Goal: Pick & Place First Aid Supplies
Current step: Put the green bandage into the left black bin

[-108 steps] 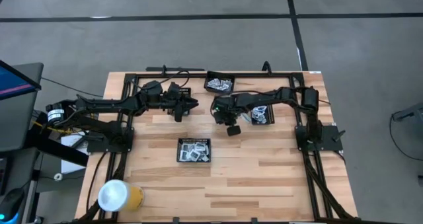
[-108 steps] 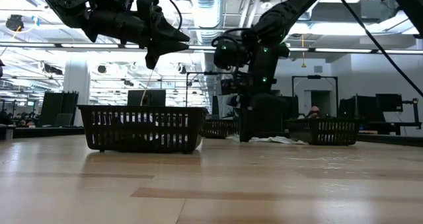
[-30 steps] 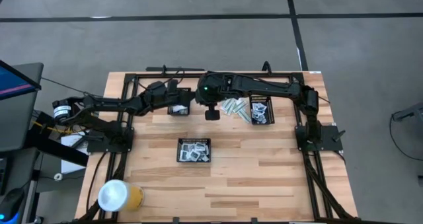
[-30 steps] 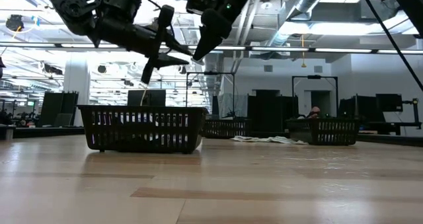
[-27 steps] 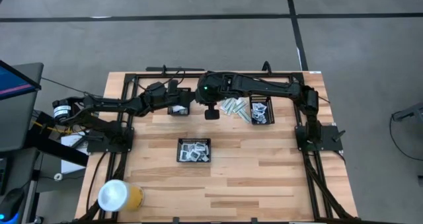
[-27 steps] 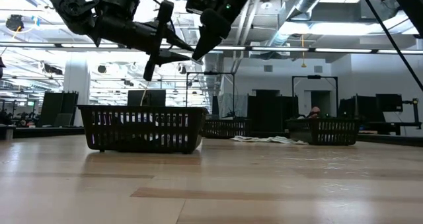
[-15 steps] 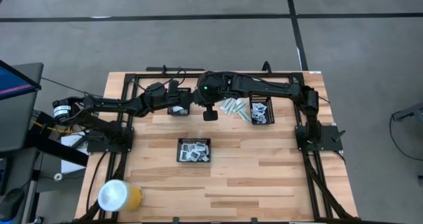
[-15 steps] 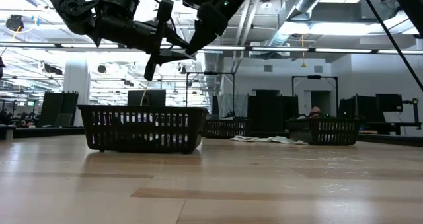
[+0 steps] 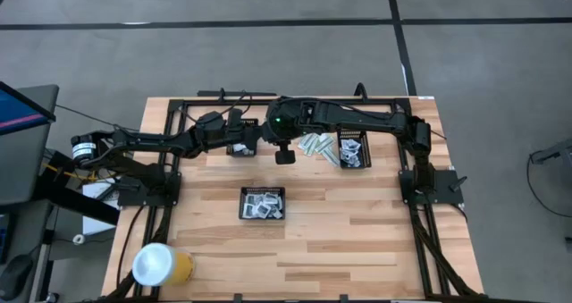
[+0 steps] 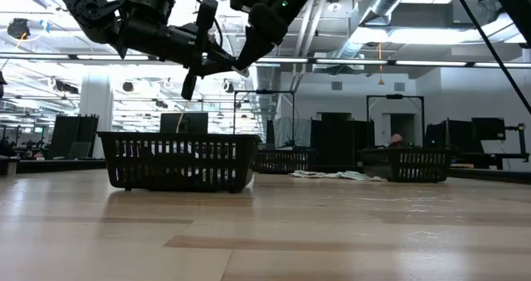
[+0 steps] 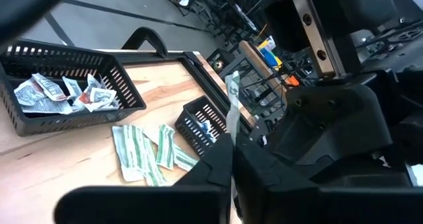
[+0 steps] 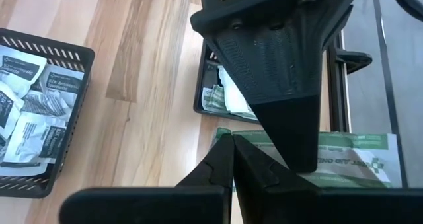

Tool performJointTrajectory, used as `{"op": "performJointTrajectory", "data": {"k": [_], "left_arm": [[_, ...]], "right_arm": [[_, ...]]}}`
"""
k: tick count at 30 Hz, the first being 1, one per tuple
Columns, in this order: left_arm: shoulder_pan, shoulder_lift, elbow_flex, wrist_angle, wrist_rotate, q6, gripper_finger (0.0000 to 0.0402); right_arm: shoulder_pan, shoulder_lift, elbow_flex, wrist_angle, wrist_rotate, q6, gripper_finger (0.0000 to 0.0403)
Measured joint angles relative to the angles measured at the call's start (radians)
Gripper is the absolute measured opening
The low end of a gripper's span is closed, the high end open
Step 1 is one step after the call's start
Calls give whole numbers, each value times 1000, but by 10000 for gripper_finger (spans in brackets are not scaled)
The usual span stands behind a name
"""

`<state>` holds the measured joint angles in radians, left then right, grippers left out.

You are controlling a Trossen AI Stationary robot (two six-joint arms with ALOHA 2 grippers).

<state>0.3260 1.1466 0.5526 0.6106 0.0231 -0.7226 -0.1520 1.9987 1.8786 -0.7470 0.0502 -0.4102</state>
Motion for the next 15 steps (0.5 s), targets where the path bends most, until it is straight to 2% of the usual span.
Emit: {"op": "performJointTrajectory", "data": {"k": [7,10,15], "left_arm": [[0,0,0,0,-12,12,8],[0,0,0,0,-24,15,7],[0,0,0,-22,-61,71,7]], "right_arm": [[0,0,0,-1,0,0,6],[0,0,0,-6,0,0,35],[-1,0,0,-24,0,29,107]]}}
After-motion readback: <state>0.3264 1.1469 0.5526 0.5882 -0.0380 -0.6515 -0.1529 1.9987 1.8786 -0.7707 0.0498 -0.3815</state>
